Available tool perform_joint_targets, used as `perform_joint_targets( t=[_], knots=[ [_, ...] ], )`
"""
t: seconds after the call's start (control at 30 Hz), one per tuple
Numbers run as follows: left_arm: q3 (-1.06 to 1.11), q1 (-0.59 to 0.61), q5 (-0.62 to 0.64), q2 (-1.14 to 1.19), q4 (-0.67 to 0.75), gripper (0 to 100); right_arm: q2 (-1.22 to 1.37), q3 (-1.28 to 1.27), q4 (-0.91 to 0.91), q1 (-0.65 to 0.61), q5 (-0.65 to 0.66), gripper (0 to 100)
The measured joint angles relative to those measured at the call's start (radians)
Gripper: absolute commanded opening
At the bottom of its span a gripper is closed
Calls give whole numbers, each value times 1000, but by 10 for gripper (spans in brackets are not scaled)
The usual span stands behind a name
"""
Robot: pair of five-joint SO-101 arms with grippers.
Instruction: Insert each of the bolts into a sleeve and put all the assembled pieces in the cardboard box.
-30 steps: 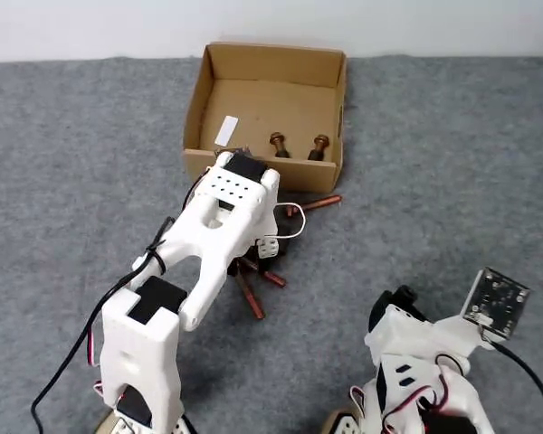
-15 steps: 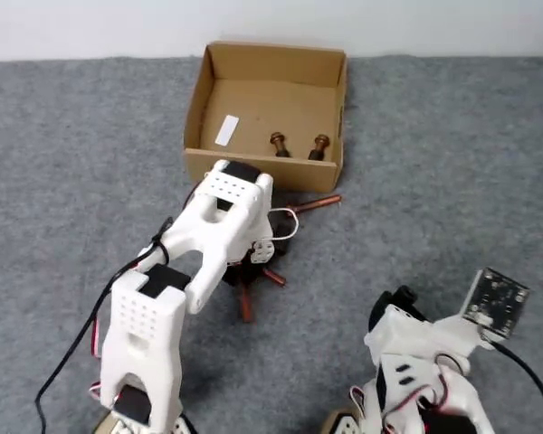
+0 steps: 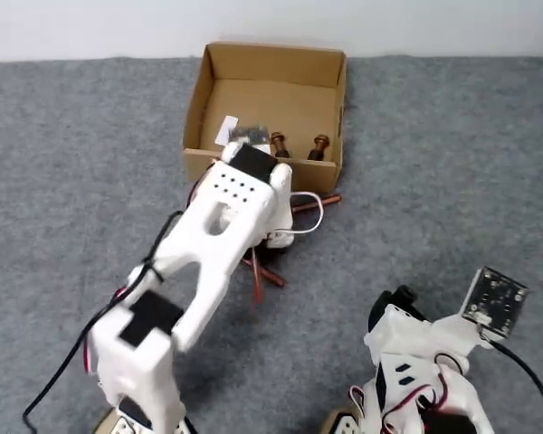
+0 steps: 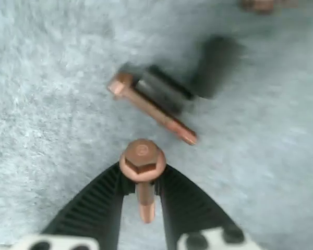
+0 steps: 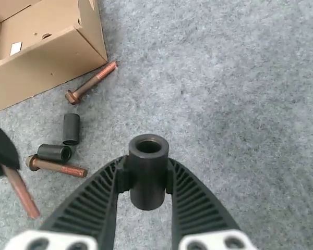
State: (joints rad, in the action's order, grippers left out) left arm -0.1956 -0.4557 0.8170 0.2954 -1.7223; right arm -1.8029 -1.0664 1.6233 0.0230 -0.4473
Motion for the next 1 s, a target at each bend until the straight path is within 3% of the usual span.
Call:
perform_joint_targets(
  t=[0.23, 0.47, 0.73, 1.0],
  knots=[
    [26, -6, -6, -255, -2, 4, 0, 0, 0, 0, 0, 8],
    [288, -5, -81, -601, 11, 4, 0, 0, 0, -2, 0, 8],
    [710, -5, -212, -1105, 279, 5, -6, 0, 0, -107, 0, 8],
    [1060, -8, -229, -1505, 554, 5, -6, 0, 0, -319, 0, 8]
  ],
)
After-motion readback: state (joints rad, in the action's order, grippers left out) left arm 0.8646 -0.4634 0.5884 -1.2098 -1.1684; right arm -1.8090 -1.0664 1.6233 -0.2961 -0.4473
